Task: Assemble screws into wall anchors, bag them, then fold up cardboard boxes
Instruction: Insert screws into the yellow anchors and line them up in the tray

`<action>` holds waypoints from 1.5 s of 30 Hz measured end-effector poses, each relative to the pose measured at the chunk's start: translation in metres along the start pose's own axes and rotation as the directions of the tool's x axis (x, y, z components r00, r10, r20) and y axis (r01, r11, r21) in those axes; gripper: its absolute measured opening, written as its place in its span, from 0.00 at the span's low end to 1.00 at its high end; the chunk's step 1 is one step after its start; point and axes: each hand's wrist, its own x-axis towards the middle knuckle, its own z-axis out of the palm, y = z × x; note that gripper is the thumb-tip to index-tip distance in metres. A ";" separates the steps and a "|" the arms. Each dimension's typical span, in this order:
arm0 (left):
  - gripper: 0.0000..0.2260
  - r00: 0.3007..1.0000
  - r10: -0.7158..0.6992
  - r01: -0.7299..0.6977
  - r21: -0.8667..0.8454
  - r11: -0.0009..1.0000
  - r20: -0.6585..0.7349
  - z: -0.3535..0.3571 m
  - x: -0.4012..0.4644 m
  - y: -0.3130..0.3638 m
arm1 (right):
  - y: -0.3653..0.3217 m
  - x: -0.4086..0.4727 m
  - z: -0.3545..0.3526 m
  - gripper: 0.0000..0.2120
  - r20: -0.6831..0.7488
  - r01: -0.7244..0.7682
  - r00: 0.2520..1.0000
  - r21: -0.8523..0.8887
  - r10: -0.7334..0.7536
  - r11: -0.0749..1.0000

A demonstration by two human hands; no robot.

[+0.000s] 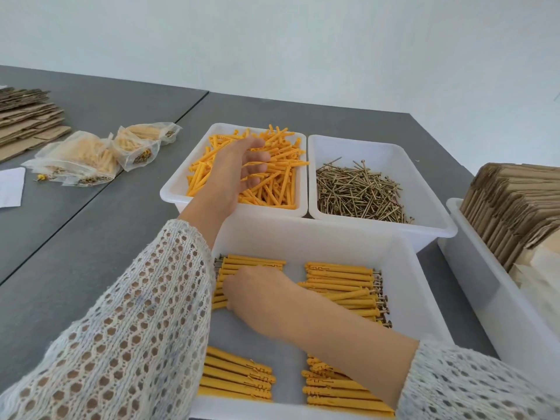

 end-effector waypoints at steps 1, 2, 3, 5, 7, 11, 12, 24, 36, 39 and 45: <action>0.10 1.000 -0.004 0.004 0.001 1.000 -0.007 0.000 0.000 0.000 | -0.001 0.001 0.001 0.11 -0.002 -0.032 0.999 -0.026 0.032 0.999; 0.10 1.000 -0.009 0.009 0.002 1.000 -0.015 0.000 0.001 0.000 | -0.002 0.002 0.003 0.14 -0.009 -0.045 0.999 -0.047 0.045 0.998; 0.09 1.000 -0.013 0.013 0.009 1.000 -0.020 0.001 0.002 0.001 | -0.002 0.003 0.004 0.17 -0.013 -0.051 0.999 -0.069 0.050 0.996; 0.09 1.000 -0.005 0.007 0.055 0.998 -0.028 0.002 0.003 0.000 | -0.001 0.004 0.005 0.18 -0.007 -0.054 0.999 -0.094 0.053 0.994; 0.09 0.996 0.078 -0.065 0.213 0.975 -0.050 0.003 0.004 -0.005 | 0.005 0.002 -0.003 0.15 0.043 -0.032 0.998 -0.033 0.034 0.999; 0.07 0.904 0.409 -0.356 0.740 0.570 0.120 0.004 0.004 -0.027 | 0.048 -0.007 -0.048 0.16 -0.011 -0.034 0.999 0.352 0.040 0.935; 0.09 0.902 0.393 -0.346 0.842 0.413 0.178 0.006 0.005 -0.031 | 0.063 -0.011 -0.060 0.16 -0.098 -0.032 0.991 0.499 0.093 0.866; 0.09 0.927 -0.155 -0.327 0.939 0.109 0.341 0.016 0.007 -0.024 | 0.189 -0.008 -0.033 0.23 0.210 -0.780 0.587 0.407 0.782 0.476; 0.11 0.896 -0.083 -0.408 0.882 0.234 0.436 0.013 0.005 -0.025 | 0.197 0.002 -0.031 0.11 0.240 -0.780 0.611 0.342 0.754 0.523; 0.08 0.903 0.008 -0.411 0.859 0.305 0.430 0.011 0.004 -0.028 | 0.198 0.001 -0.031 0.06 0.221 -0.774 0.618 0.339 0.754 0.535; 0.03 0.888 0.222 -0.459 0.729 0.508 0.404 0.007 0.004 -0.032 | 0.201 -0.003 -0.028 0.12 0.185 -0.705 0.679 0.437 0.711 0.559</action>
